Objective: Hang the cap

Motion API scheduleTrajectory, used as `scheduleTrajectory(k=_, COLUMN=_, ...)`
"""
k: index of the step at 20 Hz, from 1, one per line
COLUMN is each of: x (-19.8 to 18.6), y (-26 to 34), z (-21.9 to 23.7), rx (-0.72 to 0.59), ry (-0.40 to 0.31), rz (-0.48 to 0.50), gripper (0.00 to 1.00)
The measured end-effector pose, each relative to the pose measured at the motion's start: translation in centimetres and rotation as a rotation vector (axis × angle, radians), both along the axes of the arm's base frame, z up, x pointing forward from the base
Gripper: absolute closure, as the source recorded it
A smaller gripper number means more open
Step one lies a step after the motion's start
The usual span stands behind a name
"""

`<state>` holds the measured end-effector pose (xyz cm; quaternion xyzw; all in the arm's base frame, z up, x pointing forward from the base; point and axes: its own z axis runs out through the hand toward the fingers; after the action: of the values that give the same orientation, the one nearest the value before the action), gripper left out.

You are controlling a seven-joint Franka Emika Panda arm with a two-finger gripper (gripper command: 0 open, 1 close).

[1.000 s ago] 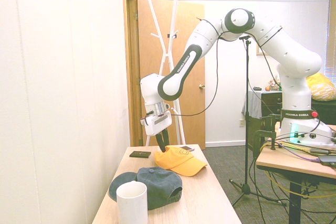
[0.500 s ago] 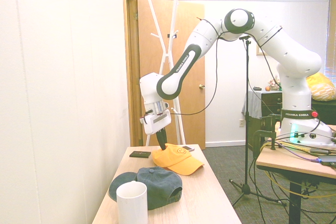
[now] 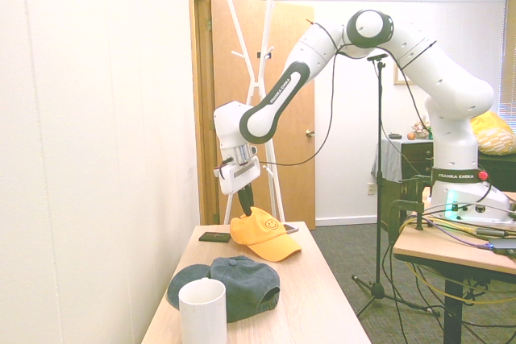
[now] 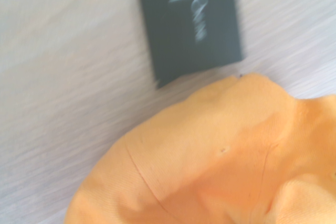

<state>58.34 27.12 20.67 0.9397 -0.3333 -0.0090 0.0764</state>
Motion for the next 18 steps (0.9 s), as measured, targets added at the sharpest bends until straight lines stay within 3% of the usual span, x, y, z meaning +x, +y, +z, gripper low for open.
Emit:
scheduleTrajectory(k=8, x=-0.2, y=-2.7, z=8.8, rx=-0.049, ry=-0.134, rz=-0.107, gripper=1.0)
scheduleTrajectory(k=14, x=-0.6, y=-7.3, z=15.4, rx=-0.15, ry=-0.279, rz=-0.239, gripper=1.0)
scheduleTrajectory(k=18, x=-1.5, y=-10.0, z=20.3, rx=-0.244, ry=-0.366, rz=-0.276, gripper=1.0)
